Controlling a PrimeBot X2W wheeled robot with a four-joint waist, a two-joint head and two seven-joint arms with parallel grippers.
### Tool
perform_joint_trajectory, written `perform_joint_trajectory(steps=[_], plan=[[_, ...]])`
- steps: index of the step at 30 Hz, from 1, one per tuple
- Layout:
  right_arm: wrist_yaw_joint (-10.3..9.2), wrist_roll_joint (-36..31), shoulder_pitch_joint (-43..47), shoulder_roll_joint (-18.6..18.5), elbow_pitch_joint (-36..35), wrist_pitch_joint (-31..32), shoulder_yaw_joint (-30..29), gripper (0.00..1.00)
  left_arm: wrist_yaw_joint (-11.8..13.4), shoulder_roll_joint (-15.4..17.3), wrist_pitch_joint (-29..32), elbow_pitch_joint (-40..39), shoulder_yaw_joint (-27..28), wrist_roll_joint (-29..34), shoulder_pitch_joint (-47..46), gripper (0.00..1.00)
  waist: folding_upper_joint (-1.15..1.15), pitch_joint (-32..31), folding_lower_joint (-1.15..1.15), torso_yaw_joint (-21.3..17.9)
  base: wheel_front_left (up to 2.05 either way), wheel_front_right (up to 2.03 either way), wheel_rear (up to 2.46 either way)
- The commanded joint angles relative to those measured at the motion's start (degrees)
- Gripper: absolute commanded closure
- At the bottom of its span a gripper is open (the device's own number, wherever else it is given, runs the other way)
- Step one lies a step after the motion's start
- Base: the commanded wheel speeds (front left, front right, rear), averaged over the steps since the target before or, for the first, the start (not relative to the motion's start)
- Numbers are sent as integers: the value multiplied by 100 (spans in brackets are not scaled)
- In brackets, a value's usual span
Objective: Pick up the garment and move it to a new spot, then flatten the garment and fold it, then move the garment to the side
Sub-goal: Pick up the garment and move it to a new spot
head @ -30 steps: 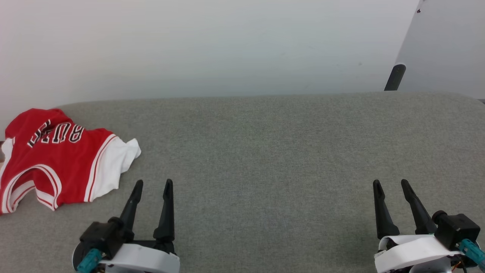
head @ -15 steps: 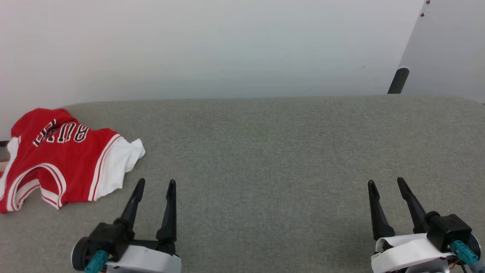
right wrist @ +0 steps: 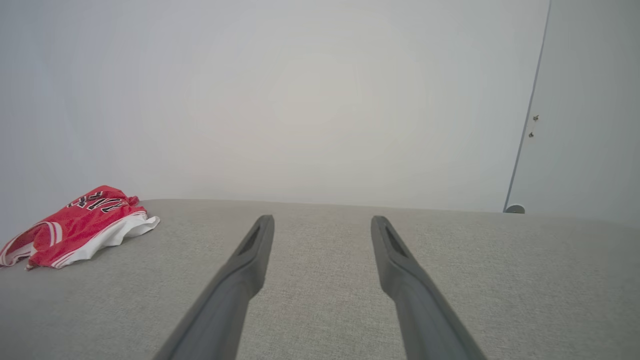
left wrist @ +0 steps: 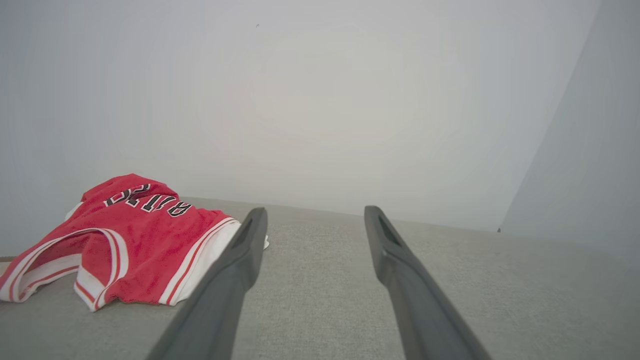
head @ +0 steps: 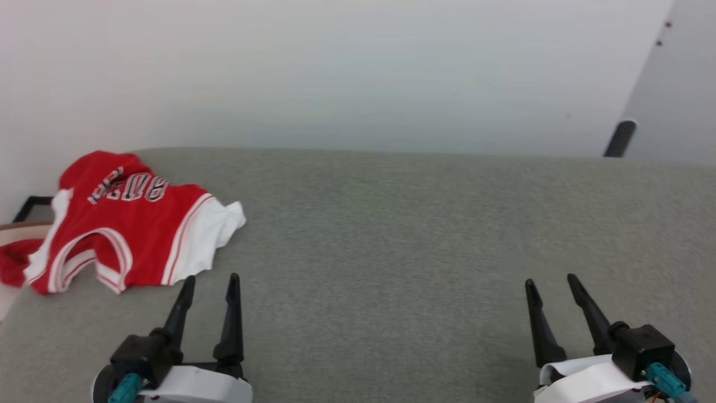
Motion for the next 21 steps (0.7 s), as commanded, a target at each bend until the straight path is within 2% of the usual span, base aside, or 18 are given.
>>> perform_joint_trajectory(steps=[1, 13, 21], plan=[[2, 43, 36, 11, 25, -6, 79, 0, -12, -3, 2, 18, 73, 59, 29, 0, 0, -106, 0, 266, 0, 0, 0], [2, 237, -41, 10, 199, -6, 592, 0, 104, 0, 2, 24, 496, 283, 217, 0, 0, -336, 0, 1158, 0, 0, 0], [2, 238, -37, 10, 250, -6, 660, 0, 98, -4, 2, 22, 573, 291, 259, 0, 0, -354, 0, 1501, 0, 0, 0]])
